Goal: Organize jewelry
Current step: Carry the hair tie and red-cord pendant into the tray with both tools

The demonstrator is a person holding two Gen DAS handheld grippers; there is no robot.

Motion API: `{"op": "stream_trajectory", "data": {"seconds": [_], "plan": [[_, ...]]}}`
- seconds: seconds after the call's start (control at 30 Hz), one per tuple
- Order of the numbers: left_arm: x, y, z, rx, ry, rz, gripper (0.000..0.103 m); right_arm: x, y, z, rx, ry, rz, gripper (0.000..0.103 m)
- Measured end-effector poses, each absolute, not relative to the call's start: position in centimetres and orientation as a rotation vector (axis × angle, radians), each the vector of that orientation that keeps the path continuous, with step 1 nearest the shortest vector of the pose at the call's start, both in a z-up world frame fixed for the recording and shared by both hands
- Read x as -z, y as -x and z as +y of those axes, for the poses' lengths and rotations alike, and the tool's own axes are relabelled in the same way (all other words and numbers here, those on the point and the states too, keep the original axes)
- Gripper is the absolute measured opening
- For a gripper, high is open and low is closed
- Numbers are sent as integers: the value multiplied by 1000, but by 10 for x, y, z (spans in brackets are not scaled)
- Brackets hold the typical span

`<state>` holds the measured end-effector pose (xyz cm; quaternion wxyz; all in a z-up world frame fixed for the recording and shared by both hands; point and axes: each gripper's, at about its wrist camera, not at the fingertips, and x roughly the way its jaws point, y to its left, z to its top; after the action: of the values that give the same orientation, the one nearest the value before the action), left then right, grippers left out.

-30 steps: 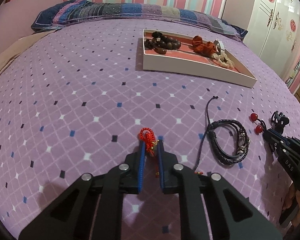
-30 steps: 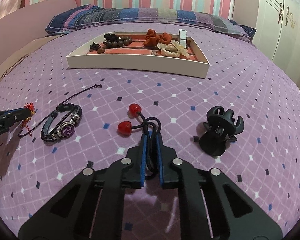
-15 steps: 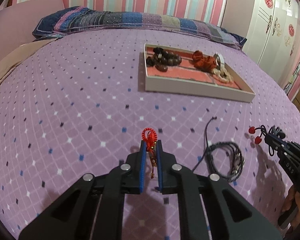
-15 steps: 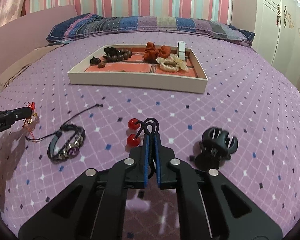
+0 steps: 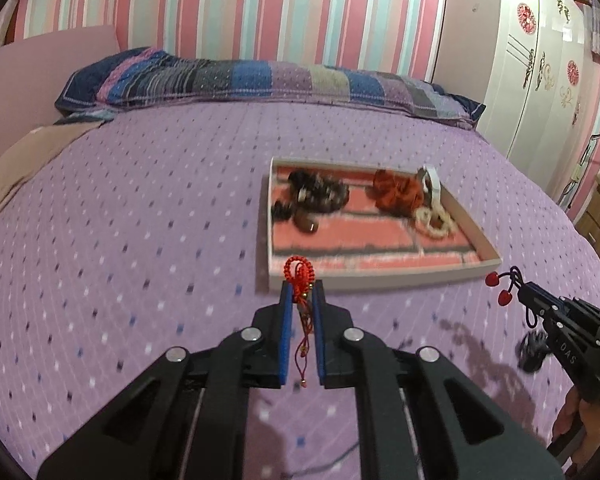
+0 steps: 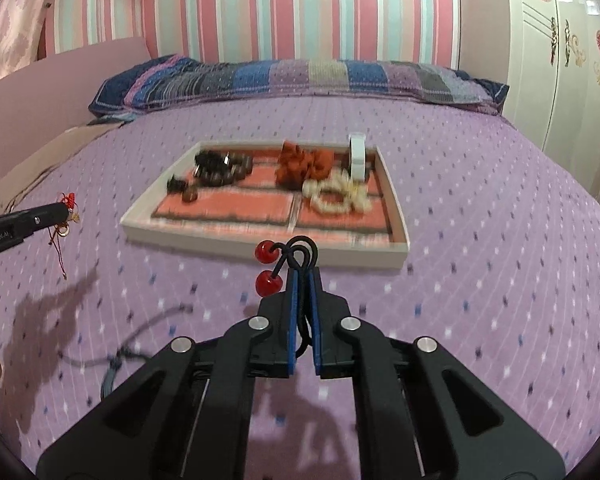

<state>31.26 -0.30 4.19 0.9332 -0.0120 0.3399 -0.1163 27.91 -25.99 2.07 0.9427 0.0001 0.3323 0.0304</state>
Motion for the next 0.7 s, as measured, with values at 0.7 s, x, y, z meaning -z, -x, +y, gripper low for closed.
{"op": "stream_trajectory", "data": {"seconds": [0.7], "plan": [[3,-470,-89,267,20,827,10,15,-458,-266,11,-22,799,6]]}}
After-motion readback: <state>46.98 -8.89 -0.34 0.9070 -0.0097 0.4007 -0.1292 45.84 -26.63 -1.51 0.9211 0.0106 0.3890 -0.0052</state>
